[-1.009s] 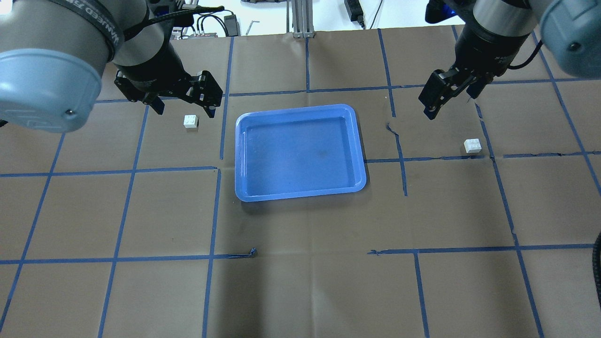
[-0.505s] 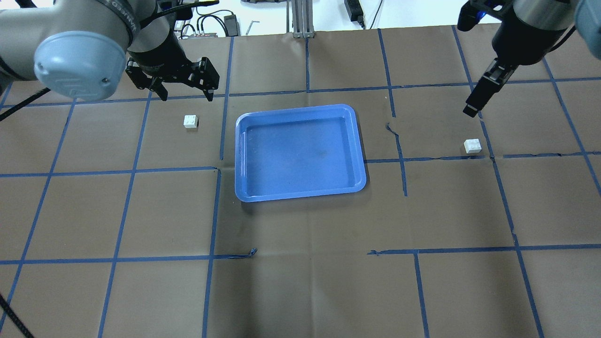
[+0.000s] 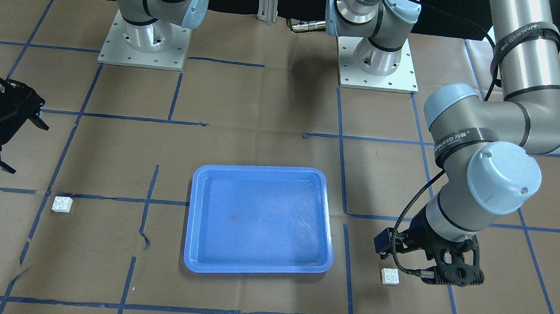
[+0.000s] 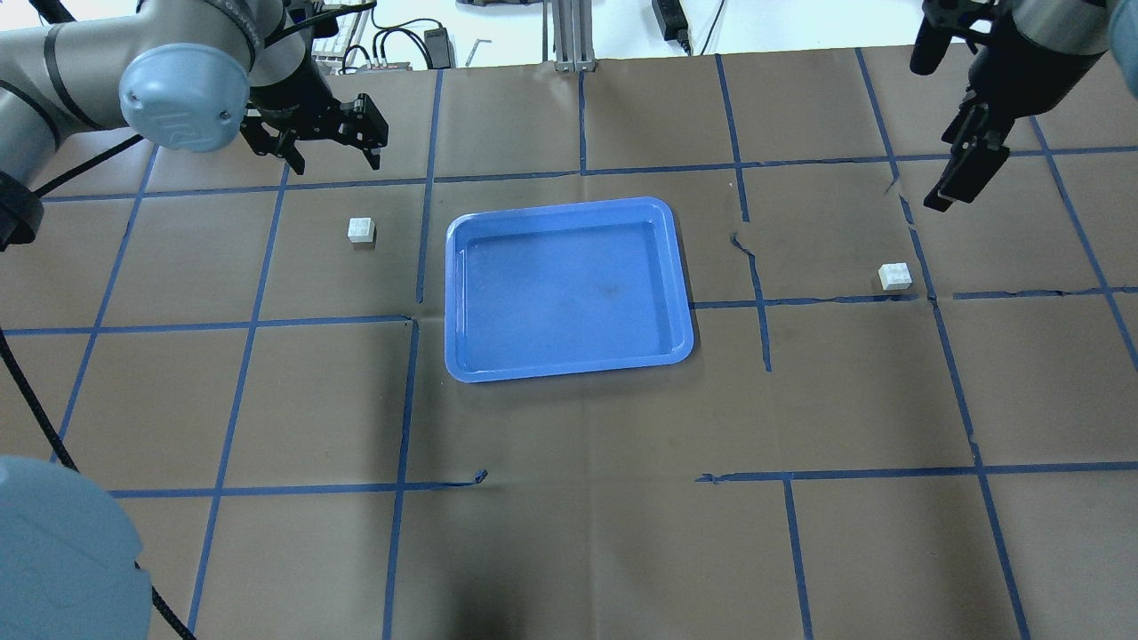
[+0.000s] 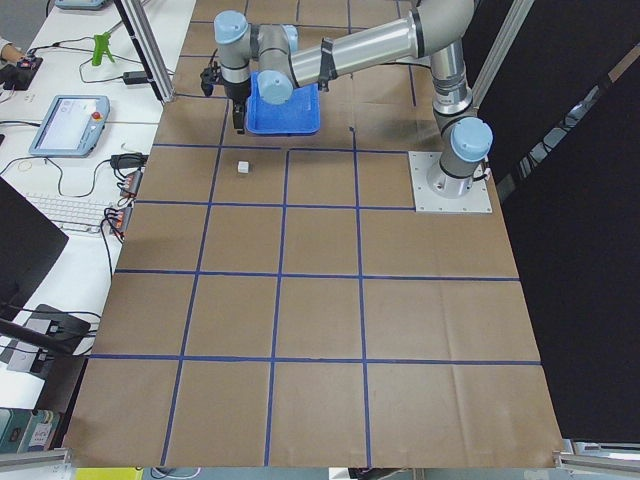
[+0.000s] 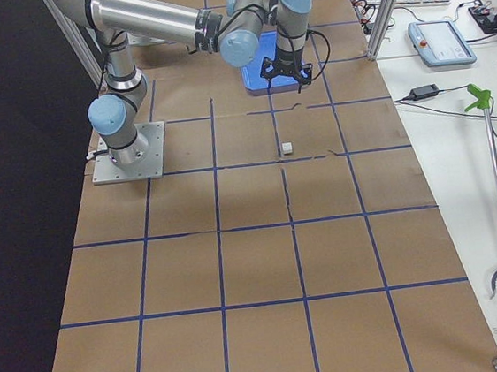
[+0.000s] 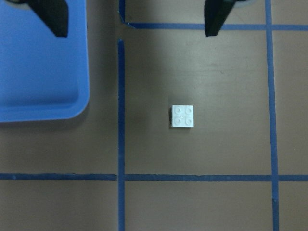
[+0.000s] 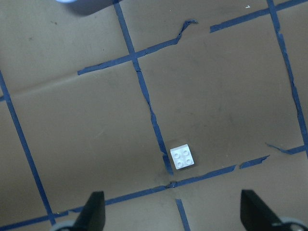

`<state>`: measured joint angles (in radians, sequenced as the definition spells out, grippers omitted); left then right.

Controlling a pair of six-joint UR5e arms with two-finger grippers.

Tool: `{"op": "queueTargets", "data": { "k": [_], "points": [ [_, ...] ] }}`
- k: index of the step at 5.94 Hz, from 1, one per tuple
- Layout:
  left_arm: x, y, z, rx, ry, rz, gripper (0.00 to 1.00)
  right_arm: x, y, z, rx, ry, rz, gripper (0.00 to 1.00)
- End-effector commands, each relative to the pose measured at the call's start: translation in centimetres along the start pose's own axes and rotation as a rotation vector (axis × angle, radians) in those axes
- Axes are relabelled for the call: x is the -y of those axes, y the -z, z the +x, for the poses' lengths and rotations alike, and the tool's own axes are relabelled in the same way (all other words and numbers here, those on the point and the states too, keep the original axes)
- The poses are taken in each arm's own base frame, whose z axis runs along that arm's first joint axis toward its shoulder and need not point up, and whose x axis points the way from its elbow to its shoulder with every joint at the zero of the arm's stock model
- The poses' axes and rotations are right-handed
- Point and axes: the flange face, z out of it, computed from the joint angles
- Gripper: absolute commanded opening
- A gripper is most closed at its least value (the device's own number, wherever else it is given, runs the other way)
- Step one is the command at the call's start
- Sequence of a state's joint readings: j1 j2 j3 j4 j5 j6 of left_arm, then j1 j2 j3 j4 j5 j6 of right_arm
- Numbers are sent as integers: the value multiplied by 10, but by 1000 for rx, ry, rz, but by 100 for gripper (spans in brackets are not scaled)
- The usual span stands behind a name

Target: Assemble white blocks and place on blue tray

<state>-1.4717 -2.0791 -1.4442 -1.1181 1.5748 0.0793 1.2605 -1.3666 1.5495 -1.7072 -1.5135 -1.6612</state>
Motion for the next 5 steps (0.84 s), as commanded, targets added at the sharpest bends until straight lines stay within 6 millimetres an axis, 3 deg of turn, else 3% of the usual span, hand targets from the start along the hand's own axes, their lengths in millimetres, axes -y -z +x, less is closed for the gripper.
{"op": "queueTargets", "data": {
  "k": [1,2,3,4,5],
  "points": [
    [11,-92,-8,-1,-130,-54,99,-51,-42,30,27,147,123,100],
    [9,-122,-9,1,-128,-46,99,-68,-70,44,36,140,214,100],
    [6,-133,-17,-4,-120,-65,99,-85,-96,55,51,102,300,100],
    [9,-126,-32,-2,-103,-57,95,-102,-125,56,56,164,385,100],
    [7,-126,-36,-2,-97,-61,82,-112,-148,60,52,179,465,100]
  ]
}}
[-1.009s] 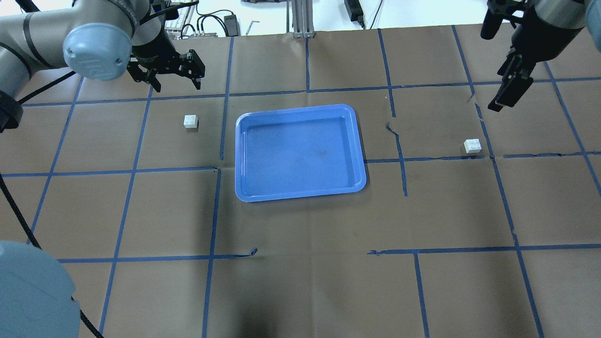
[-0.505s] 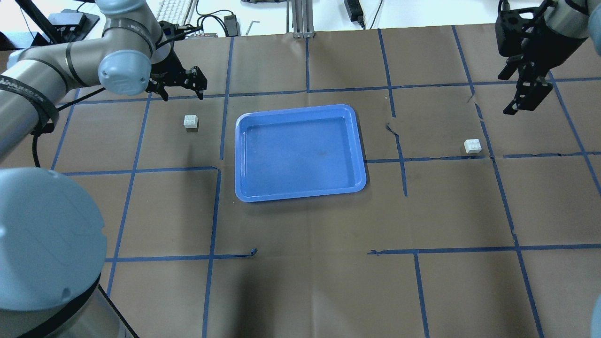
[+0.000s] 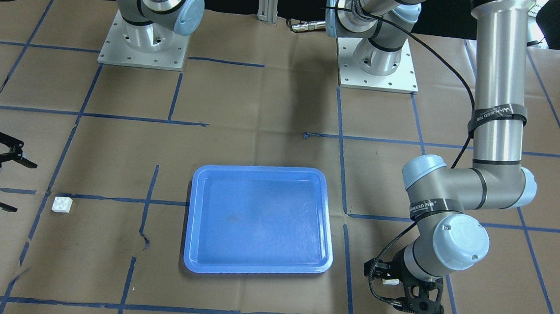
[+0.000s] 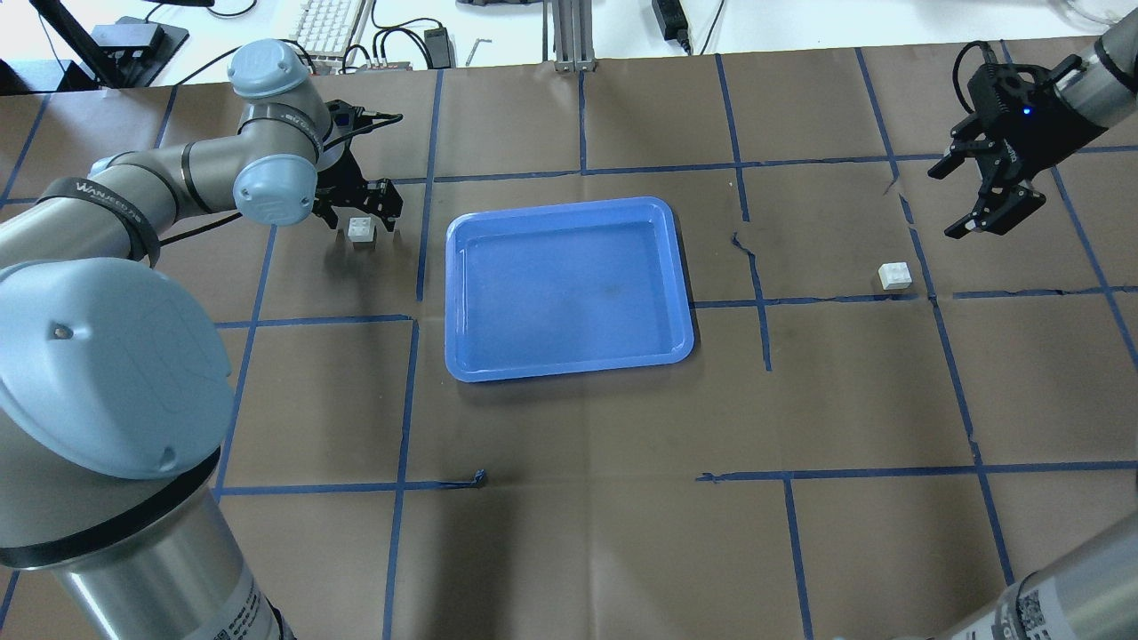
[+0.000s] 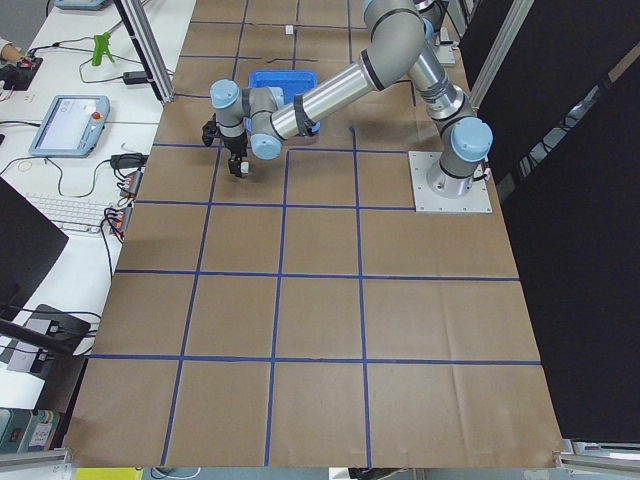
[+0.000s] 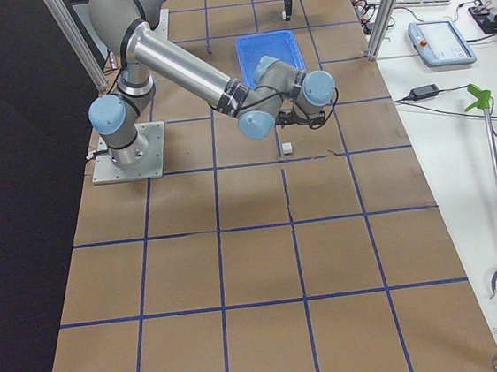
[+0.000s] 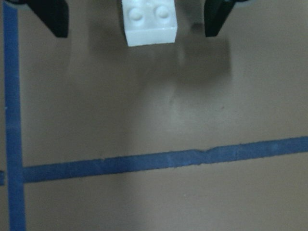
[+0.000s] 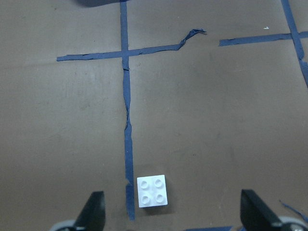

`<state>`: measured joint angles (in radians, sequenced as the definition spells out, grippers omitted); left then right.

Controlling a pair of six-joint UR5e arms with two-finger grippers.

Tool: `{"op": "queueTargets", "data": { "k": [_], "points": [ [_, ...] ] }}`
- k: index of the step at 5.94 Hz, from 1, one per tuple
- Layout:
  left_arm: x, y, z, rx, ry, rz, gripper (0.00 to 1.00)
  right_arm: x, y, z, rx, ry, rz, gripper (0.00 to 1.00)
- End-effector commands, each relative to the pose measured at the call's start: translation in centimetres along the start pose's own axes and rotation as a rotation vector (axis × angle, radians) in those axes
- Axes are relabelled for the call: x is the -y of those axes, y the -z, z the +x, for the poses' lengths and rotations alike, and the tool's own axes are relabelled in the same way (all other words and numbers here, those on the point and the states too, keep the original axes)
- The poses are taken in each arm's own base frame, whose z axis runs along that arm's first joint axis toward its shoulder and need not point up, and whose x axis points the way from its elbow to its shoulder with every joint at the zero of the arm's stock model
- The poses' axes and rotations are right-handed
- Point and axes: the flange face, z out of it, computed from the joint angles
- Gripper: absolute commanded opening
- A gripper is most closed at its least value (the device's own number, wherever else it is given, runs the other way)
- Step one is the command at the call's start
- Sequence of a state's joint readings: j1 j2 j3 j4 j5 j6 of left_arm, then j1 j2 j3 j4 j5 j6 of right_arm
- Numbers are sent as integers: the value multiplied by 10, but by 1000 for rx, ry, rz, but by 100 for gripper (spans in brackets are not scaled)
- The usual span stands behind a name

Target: Assemble white blocks and place on blue tray

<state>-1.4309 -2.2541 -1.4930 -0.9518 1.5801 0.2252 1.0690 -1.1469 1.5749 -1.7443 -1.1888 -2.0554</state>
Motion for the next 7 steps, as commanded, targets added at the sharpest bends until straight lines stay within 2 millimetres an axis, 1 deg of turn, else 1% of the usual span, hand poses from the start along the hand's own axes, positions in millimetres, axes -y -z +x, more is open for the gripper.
{"op": "queueTargets", "data": {
  "k": [1,2,3,4,5,6,7],
  "points": [
    [-2,0,-7,-2,9,-1,59,-41,-33,5,-12,57,121,100],
    [-1,0,-7,-2,10,4,47,-62,-49,7,-11,73,159,100],
    [-1,7,-7,2,9,11,32,-71,-60,10,-21,82,171,100],
    [-1,13,-7,4,9,15,14,-76,-73,12,-28,76,210,100],
    [-2,26,-2,7,-2,30,10,-76,-86,3,-7,84,223,100],
    [-8,48,29,3,-61,53,10,-76,-95,-4,5,105,226,100],
    [-29,76,81,10,-234,78,11,-75,-92,-5,4,103,222,100]
  ]
}}
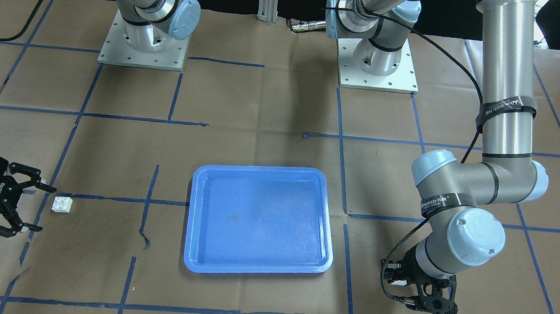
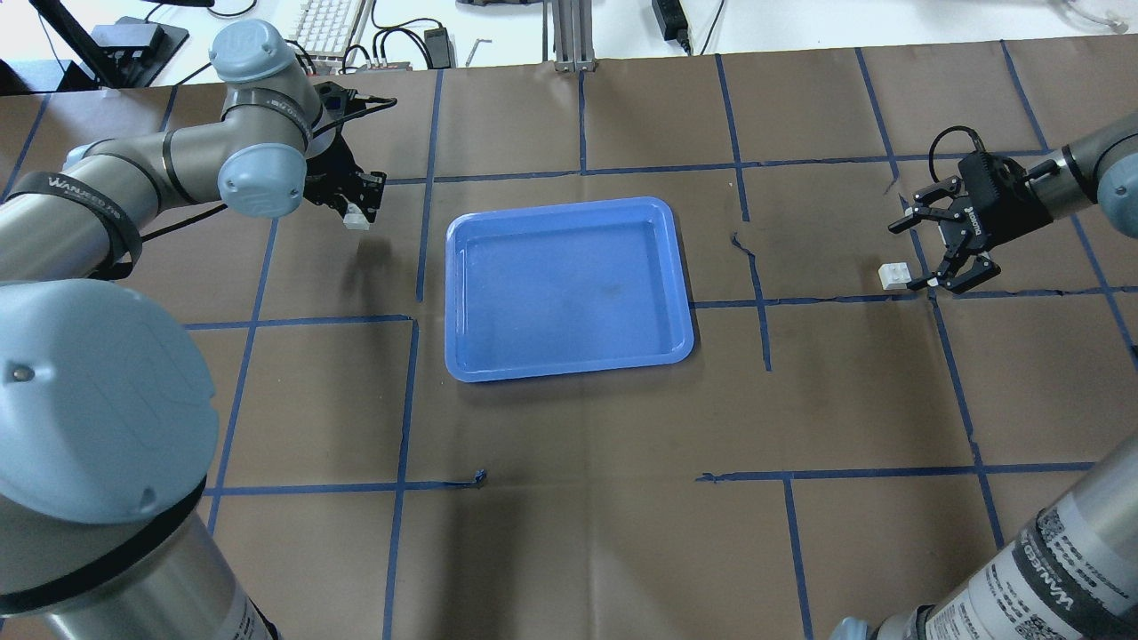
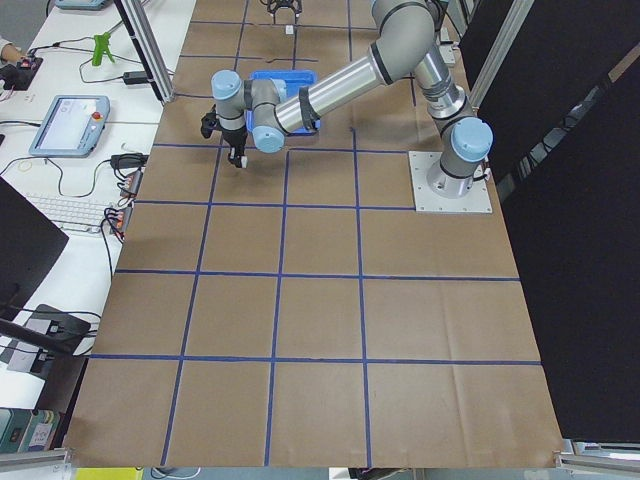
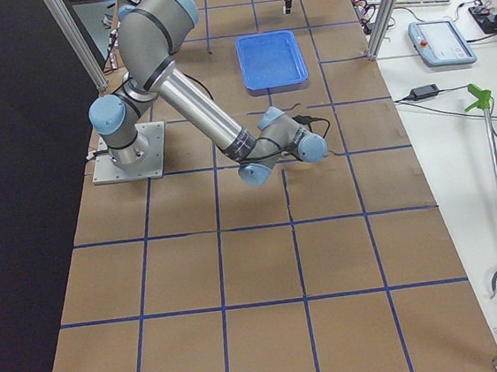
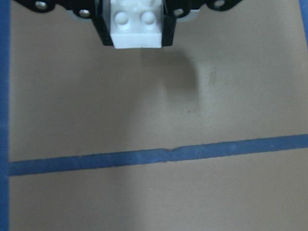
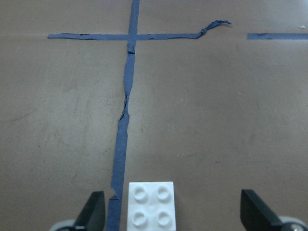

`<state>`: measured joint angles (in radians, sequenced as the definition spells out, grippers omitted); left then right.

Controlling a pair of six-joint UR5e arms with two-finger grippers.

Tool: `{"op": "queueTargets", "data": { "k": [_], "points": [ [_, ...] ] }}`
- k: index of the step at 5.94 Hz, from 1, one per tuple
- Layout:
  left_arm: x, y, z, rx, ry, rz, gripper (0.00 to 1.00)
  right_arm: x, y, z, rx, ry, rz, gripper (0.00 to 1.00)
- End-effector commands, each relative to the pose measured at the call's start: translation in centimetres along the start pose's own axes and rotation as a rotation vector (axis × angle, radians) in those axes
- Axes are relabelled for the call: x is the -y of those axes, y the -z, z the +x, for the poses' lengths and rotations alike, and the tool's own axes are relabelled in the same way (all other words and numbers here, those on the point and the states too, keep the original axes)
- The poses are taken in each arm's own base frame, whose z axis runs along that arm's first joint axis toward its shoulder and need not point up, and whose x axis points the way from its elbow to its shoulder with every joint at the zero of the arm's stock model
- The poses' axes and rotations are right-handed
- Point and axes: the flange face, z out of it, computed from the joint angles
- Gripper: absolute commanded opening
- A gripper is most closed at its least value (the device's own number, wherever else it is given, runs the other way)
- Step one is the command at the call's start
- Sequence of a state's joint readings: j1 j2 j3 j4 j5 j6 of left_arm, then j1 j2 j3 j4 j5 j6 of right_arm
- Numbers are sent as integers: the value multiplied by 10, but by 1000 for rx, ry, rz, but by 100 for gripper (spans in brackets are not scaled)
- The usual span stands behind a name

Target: Assemble white blocks and place on blue tray

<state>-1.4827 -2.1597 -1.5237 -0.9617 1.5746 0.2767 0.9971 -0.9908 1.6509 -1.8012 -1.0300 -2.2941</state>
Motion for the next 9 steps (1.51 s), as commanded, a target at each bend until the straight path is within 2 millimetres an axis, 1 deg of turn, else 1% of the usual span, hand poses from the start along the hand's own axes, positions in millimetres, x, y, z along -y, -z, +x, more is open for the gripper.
{"op": "queueTargets", "data": {
  "k": [1,2,3,4,5,6,7,8,9],
  "points": [
    [-24,26,88,-3,-340,10,10,1,-3,-4,5,5,2,100],
    [-30,29,132,-4,-604,14,8,0,-3,-4,11,4,-1,100],
    [-35,27,170,-10,-844,16,8,-2,-4,-7,35,2,-25,98],
    [-46,24,224,-15,-1094,12,8,-3,-6,-9,39,-1,-24,95],
    [-56,14,255,-28,-1254,5,8,-4,-5,-9,47,-1,-37,83],
    [-60,8,258,-37,-1291,-2,8,-5,-3,-8,49,3,-50,65],
    [-69,-9,258,-58,-1288,-30,8,-5,-3,-8,47,6,-51,55],
    [-70,-17,258,-67,-1290,-42,9,-4,-1,-7,43,9,-55,43],
    [-70,-29,261,-76,-1291,-58,9,-4,3,-4,32,16,-65,33]
  ]
}}
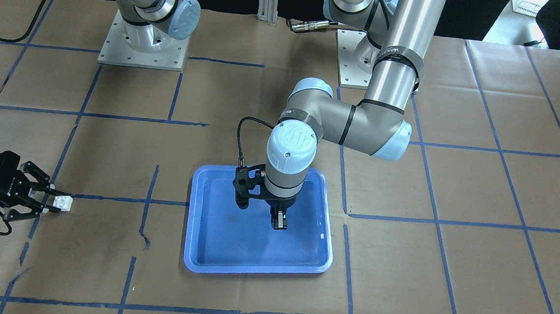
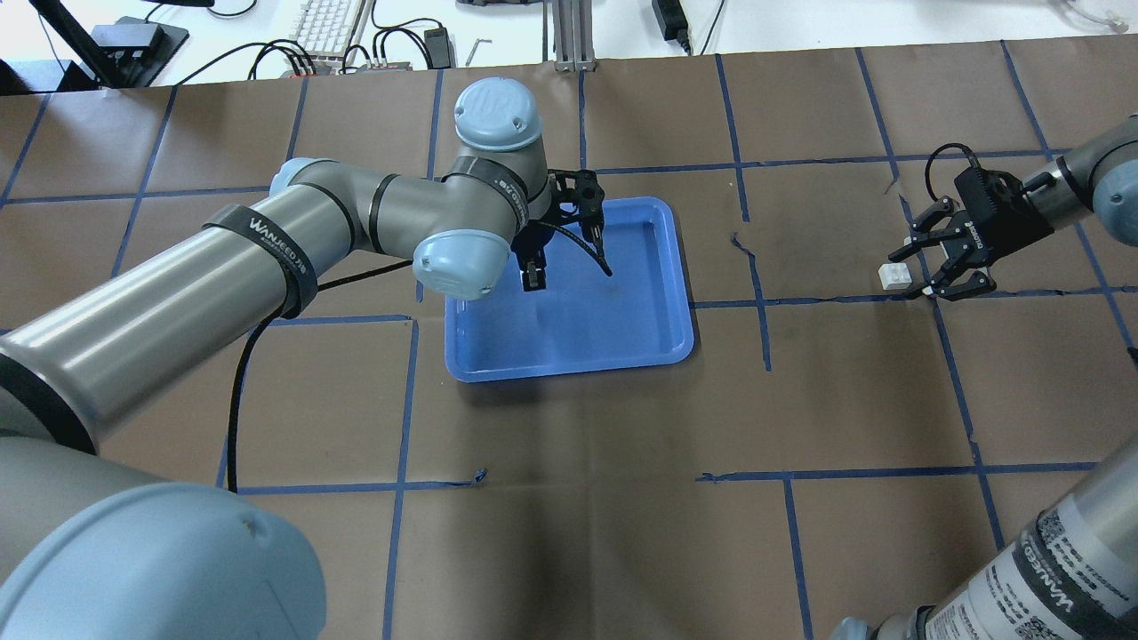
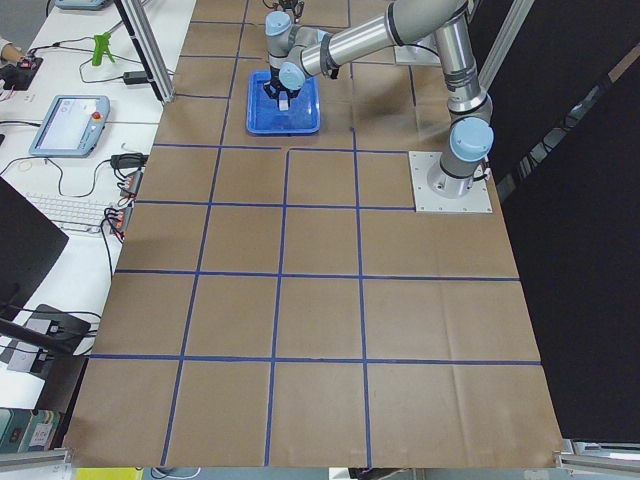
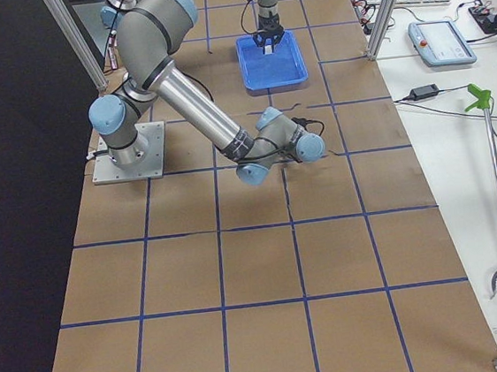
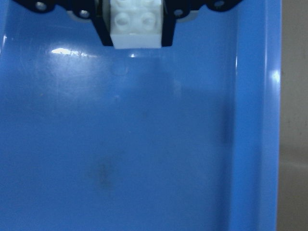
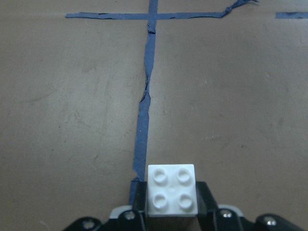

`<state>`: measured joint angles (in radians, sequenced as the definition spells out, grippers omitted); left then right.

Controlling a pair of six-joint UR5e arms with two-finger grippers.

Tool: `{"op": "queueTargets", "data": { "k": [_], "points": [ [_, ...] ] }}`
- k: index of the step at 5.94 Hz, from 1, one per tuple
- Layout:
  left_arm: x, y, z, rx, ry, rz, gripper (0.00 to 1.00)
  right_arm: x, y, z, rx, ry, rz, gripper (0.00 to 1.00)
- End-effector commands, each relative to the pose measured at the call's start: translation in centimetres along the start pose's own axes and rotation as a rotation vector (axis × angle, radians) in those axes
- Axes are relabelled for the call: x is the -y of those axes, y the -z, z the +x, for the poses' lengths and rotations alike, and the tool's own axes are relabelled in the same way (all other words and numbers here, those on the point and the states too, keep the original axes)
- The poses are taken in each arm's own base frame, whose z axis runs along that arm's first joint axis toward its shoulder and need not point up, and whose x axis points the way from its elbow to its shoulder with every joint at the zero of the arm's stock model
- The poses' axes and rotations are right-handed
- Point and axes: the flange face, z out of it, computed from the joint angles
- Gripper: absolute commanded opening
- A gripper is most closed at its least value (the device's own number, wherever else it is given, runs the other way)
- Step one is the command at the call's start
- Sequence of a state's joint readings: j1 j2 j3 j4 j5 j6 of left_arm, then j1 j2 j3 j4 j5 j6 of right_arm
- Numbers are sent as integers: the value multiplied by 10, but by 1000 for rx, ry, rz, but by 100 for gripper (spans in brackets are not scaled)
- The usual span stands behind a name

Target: Assemble white blocks and place on blue tray

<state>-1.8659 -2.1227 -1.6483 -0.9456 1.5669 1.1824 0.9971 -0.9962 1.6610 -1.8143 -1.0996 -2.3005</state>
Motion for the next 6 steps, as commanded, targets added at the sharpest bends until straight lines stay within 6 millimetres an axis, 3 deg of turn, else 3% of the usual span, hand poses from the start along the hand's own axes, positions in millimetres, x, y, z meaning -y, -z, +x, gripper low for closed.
{"op": "queueTargets", "data": {
  "k": [1,2,3,4,5,6],
  "points": [
    [14,-16,9,-20,-18,-9,9,0,9,6,-35,22,-42,29],
    [18,-13,10,-14,-24,-9,10,18,31,7,-65,37,-72,28],
    [18,-17,11,-18,-26,-9,77,57,65,3,-115,-33,-102,28],
    [18,-16,10,-8,-26,-6,88,101,67,8,-117,-3,-124,28],
    [21,1,5,20,-23,6,96,133,60,11,-110,-2,-128,28],
    [18,36,5,67,-1,14,96,157,54,12,-97,25,-127,28]
  ]
}}
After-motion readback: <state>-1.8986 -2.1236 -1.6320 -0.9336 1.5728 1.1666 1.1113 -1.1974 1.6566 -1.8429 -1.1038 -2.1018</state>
